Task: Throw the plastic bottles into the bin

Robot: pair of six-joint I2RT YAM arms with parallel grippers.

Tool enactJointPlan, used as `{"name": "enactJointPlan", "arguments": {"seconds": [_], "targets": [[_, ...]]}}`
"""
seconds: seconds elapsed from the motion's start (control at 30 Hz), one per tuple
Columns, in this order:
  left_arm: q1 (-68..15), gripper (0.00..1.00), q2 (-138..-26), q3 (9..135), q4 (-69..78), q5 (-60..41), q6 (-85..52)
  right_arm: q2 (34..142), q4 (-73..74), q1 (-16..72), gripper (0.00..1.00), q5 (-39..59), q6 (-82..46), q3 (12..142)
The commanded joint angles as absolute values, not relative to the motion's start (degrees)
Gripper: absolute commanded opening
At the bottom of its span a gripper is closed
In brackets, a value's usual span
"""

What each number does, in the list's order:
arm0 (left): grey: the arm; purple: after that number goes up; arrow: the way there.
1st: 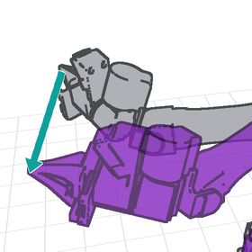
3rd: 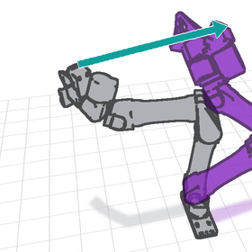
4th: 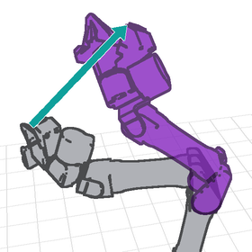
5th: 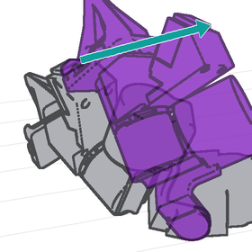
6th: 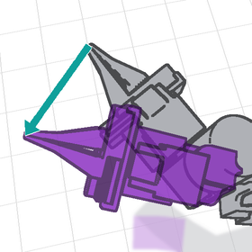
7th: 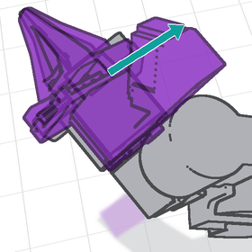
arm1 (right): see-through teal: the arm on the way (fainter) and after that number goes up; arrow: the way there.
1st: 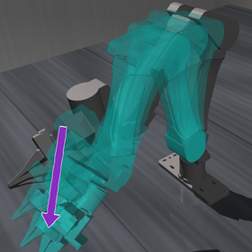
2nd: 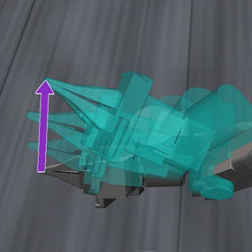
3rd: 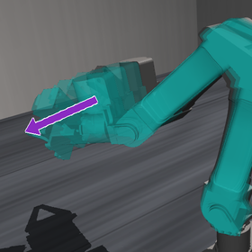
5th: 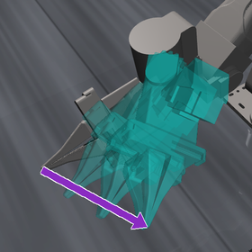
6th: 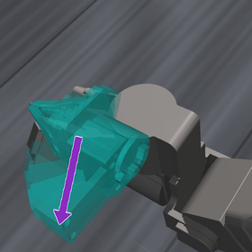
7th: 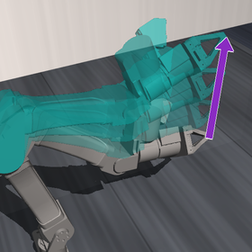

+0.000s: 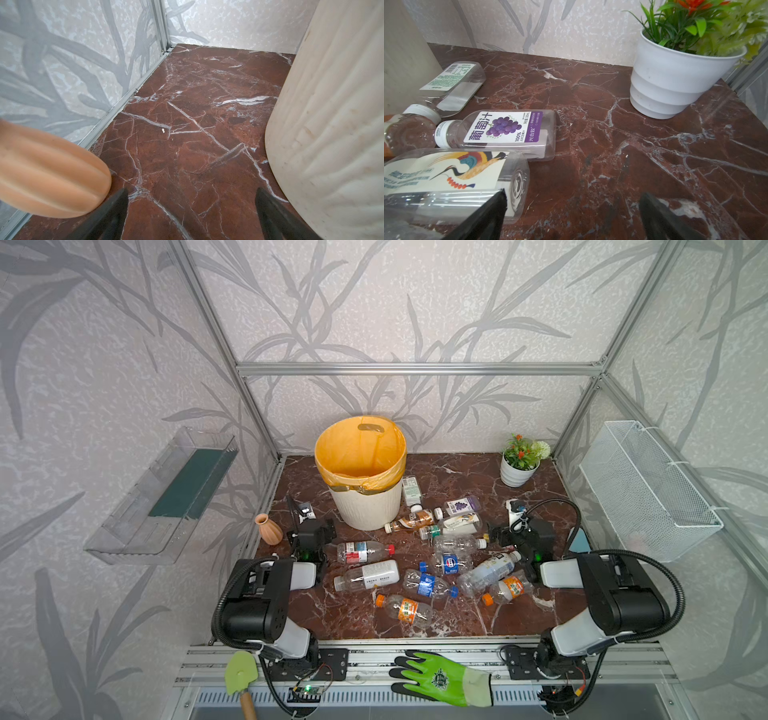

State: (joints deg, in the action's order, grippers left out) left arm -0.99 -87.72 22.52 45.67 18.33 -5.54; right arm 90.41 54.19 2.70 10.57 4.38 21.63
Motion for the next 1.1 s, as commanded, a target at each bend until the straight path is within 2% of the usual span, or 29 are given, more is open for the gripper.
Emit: {"name": "enactJointPlan", "arguments": {"seconds": [0.0, 1.07], "targets": [[-1.0, 0.95, -87.2, 23.3, 46.1, 18.5, -5.1, 90.8, 56.4, 2.8, 0.99, 10.9, 4.7, 21.3], [-0.9, 0.99, -87.1, 23.3, 46.2, 18.6, -5.1, 90.9, 56.6, 2.6, 0.99, 10.8, 4.4, 21.3]]}}
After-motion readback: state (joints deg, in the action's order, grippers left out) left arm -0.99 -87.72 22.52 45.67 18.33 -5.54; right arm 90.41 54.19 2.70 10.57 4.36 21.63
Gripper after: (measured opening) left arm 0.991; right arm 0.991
